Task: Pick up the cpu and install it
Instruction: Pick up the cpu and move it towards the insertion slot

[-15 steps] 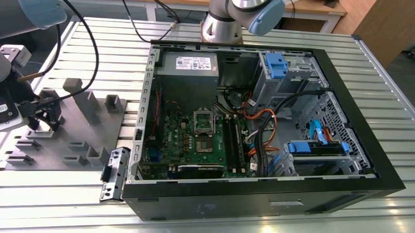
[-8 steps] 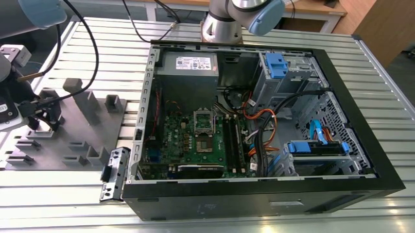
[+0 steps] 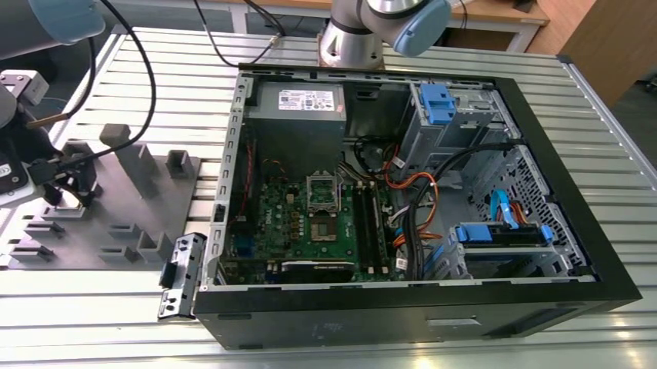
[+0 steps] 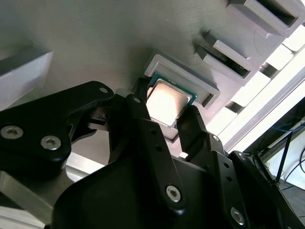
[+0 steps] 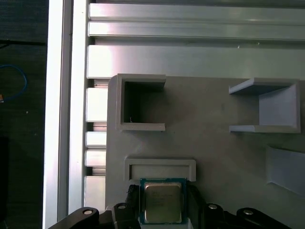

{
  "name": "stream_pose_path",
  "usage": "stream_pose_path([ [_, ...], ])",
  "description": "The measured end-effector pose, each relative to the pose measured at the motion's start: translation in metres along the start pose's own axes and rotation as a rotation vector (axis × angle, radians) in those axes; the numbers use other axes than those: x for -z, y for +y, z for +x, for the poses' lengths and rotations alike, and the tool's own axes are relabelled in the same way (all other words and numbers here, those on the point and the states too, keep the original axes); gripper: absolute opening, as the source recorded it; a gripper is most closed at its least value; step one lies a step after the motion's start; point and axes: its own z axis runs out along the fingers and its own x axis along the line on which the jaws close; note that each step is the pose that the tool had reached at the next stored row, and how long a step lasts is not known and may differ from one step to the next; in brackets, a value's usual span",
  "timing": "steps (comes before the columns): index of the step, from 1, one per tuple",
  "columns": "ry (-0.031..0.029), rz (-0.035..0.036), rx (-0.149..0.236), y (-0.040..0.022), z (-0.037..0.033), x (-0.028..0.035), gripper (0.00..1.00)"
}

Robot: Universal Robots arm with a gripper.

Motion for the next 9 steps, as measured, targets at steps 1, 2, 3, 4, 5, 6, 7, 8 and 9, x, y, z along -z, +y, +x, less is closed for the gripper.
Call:
stream_pose_path([
  [1, 0.0001, 0.0001, 0.0, 0.0, 0.0, 0.0003, 0.52],
  [2, 0.0001, 0.0001, 0.0, 0.0, 0.0, 0.0005, 0.52],
  [3, 0.0, 0.0001, 0.0, 0.0, 0.0, 0.0008, 0.52],
  [4, 0.0001, 0.0001, 0.0, 0.0, 0.0, 0.0011, 0.52],
  [5, 0.0, 0.0001, 0.0, 0.0001, 0.0, 0.0013, 0.52],
  [6, -0.0001, 0.0, 0.0, 0.0001, 0.0, 0.0014, 0.52],
  [7, 0.0, 0.0, 0.0, 0.0001, 0.0, 0.0014, 0.52],
  [8, -0.0001, 0.0, 0.0, 0.0001, 0.0, 0.0014, 0.52],
  [9, -0.0001, 0.0, 0.0, 0.0001, 0.0, 0.0015, 0.52],
])
